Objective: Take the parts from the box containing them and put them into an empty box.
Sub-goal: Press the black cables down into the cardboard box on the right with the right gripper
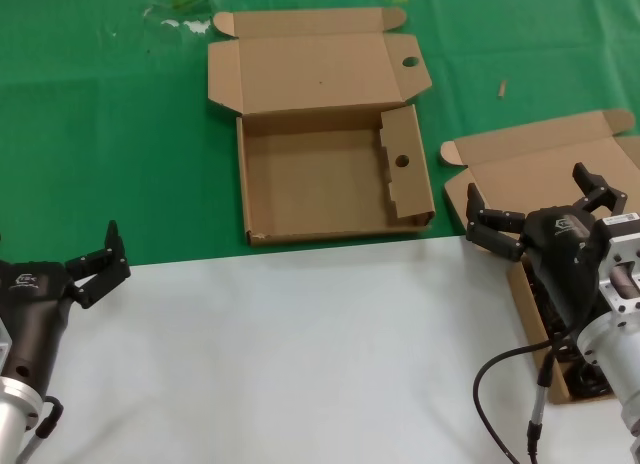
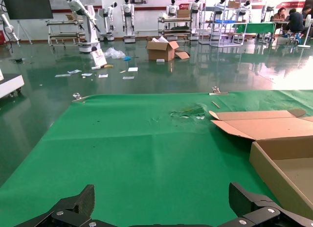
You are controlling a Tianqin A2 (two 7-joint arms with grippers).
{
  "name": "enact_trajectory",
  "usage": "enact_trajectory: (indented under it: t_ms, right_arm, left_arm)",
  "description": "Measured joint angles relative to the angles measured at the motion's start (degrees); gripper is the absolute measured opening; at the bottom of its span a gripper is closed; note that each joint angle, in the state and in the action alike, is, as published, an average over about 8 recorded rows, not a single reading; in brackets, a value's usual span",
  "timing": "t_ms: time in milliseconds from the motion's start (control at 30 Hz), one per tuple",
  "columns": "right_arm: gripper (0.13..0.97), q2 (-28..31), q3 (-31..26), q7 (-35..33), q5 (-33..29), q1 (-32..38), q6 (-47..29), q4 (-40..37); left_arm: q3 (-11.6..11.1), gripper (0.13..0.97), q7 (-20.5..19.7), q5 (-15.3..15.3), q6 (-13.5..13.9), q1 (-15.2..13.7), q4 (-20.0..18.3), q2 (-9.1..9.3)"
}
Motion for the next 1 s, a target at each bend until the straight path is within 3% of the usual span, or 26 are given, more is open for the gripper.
enact_trajectory:
  t_ms: [1000]
  right_arm:
    - [0.966,0.0,0.0,0.0,0.0,0.0,0.0,0.0]
  left_arm:
    - [0.0,0.956,0.04,0.0,0.0,0.0,0.0,0.0]
